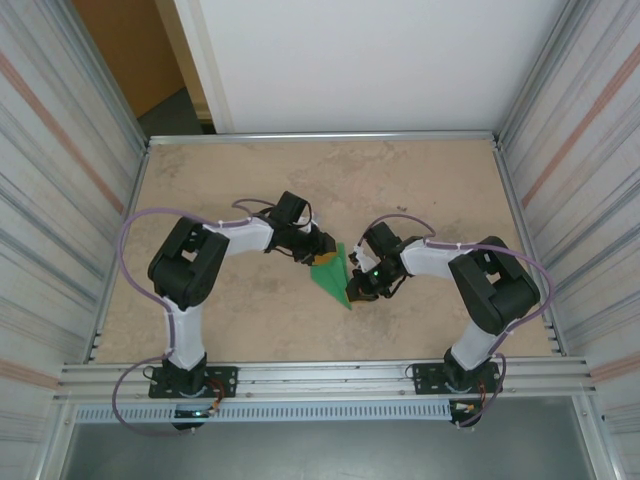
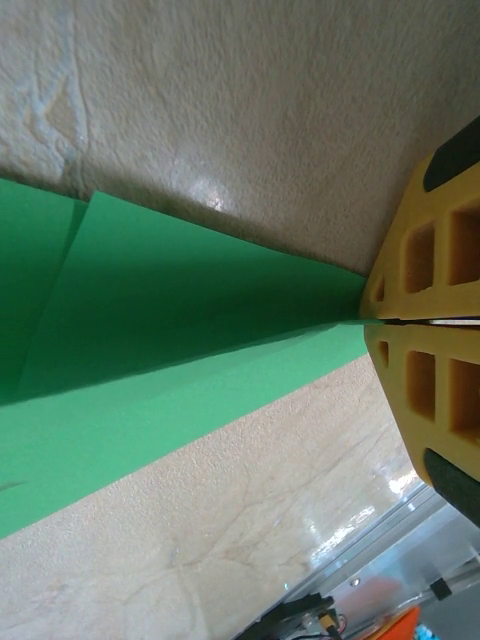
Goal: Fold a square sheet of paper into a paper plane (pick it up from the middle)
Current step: Fourth fold the wing at the center of the table.
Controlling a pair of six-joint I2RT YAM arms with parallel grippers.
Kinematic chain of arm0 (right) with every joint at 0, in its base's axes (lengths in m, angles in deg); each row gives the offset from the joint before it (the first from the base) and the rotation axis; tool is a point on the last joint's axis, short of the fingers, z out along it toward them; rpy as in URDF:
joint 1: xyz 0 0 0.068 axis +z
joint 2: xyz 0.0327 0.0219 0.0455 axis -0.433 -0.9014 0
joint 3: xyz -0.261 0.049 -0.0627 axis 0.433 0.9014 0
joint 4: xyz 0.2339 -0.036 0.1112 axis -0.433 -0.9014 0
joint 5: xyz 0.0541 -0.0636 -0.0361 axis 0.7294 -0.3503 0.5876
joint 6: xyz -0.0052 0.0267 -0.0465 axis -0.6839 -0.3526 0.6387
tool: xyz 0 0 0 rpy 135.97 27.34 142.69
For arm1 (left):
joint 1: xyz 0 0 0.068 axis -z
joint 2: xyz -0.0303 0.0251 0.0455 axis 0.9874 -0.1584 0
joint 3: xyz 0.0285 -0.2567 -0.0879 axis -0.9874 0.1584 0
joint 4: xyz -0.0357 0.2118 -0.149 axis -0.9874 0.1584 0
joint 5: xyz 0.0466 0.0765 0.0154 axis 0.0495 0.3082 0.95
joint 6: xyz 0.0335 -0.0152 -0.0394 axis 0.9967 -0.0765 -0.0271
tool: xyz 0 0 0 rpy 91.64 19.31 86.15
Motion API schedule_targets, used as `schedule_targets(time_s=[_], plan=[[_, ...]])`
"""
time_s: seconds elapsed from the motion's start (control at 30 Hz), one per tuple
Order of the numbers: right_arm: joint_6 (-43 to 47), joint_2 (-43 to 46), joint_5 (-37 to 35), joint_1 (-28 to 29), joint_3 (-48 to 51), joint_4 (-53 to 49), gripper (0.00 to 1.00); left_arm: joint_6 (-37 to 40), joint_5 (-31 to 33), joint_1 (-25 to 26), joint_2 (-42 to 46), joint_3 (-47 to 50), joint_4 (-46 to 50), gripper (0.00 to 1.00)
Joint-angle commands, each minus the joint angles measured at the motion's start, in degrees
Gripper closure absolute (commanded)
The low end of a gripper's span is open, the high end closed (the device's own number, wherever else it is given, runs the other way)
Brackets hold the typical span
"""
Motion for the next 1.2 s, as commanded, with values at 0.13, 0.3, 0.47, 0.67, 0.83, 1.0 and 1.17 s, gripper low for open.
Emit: schedule_targets(time_s=[0.13,0.3,0.47,0.67,0.83,1.0,1.17], plan=[[0.75,-1.38,-1.62,0.34,-0.72,-1.11,0.94,-0.19,-0.41,0.37,4.04,1.77,0.42,0.66],[-0.32,-1.53,-0.84,-0.43,0.85,0.63,0.95,0.00,0.51,0.22,5.61,3.23,0.10,0.66],[-1.07,-1.96,1.80,-1.96,2.83,3.27,0.95,-0.18,1.39,0.23,8.05,5.51,-2.36,0.64],[0.66,-3.12,5.96,-3.74,2.82,2.86,0.95,-1.56,1.14,0.76,9.93,9.54,-7.94,0.65],[1.48,-4.02,7.26,-4.74,2.78,2.23,0.95,0.34,0.47,3.47,8.78,8.57,-7.37,0.72],[1.65,-3.93,6.99,-5.36,2.80,2.00,0.95,0.65,0.29,4.60,6.00,6.63,-6.35,0.78],[1.30,-3.53,6.29,-5.66,2.80,1.60,0.94,0.61,-0.43,4.77,3.82,5.54,-6.45,0.82]])
